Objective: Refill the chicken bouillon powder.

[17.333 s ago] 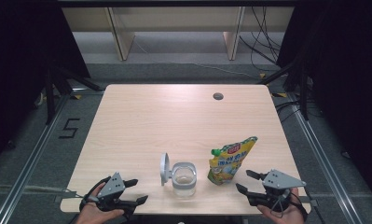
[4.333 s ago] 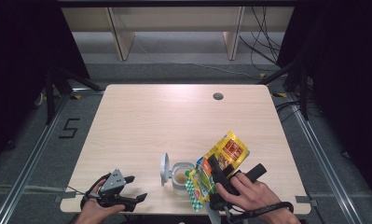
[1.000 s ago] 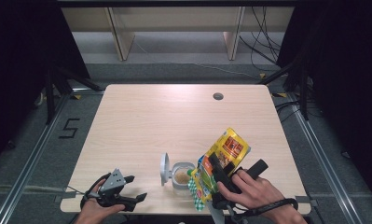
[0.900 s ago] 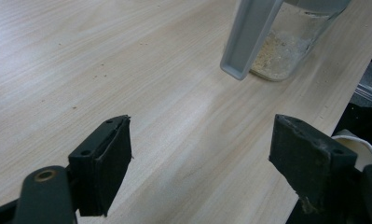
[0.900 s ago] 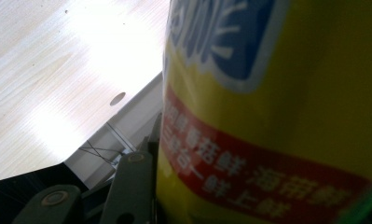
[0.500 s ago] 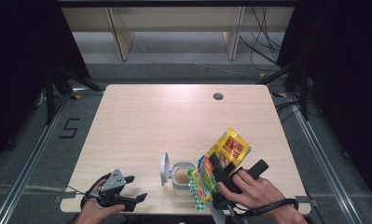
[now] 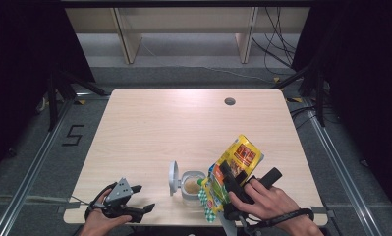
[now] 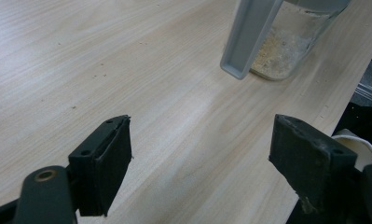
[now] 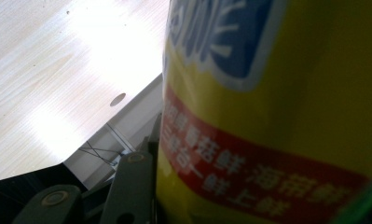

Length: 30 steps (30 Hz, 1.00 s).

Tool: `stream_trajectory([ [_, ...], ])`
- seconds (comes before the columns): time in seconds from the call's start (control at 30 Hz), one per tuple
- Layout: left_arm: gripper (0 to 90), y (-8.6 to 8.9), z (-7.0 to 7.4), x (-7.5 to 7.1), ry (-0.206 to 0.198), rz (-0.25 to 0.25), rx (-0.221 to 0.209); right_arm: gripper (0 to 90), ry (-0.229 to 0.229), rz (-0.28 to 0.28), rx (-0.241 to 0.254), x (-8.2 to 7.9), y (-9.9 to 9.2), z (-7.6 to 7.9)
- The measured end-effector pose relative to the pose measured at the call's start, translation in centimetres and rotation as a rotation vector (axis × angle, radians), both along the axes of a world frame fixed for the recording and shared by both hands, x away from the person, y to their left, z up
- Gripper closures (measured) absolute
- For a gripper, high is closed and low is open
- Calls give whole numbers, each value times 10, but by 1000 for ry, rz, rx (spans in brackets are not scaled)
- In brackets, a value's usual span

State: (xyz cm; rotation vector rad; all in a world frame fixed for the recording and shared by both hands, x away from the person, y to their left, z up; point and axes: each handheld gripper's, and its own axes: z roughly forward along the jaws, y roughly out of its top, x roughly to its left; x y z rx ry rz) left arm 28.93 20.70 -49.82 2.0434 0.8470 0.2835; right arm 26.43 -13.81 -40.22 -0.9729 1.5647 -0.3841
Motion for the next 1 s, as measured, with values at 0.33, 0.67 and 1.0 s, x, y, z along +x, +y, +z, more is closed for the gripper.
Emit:
stream_trajectory([
  [0.33,202,0,0,0,5,-5,4,632,3,11,4,0,0,1],
  [0.67,202,0,0,0,6,-6,6,632,-2,13,-13,0,0,2],
  [1.0,201,2,0,1,1,-10,31,632,-1,4,-3,0,-1,2],
])
